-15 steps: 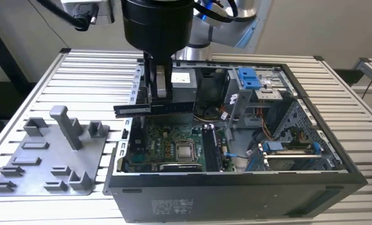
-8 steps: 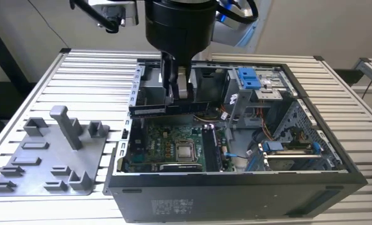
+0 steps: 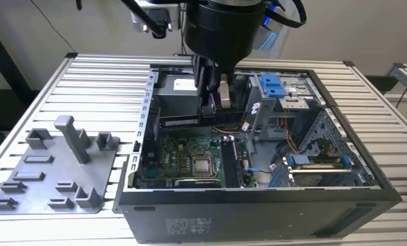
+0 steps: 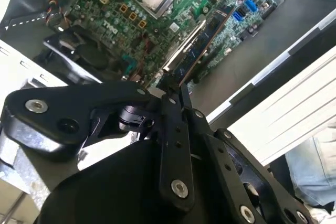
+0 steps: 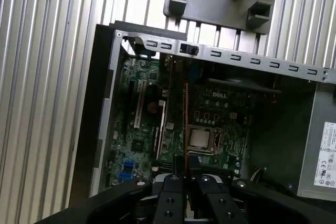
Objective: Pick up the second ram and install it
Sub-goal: 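Pick up the second ram and move it above second insertion slot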
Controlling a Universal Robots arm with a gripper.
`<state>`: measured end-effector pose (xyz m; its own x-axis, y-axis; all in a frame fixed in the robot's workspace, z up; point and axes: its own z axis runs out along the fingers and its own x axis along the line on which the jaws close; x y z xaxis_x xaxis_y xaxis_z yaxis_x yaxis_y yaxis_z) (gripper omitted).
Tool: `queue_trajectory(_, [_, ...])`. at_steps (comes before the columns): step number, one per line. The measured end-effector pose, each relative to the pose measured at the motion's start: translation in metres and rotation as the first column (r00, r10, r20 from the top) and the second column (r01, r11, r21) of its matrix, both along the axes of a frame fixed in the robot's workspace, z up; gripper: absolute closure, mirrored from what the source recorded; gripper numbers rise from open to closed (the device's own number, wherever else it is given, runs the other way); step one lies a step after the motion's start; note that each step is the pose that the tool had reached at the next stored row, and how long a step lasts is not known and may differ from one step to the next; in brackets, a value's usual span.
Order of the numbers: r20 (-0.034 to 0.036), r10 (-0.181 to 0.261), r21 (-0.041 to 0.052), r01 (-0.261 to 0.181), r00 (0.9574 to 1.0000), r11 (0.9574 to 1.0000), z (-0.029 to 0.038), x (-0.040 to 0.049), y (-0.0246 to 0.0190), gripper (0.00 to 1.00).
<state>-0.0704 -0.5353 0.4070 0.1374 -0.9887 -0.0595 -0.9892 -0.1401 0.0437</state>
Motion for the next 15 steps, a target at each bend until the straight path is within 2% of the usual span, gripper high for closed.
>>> queue_trajectory(15, [0.0001, 0.01, 0.0002, -0.01, 1.0, 1.0, -0.002, 0.0477, -0.0002, 0.86])
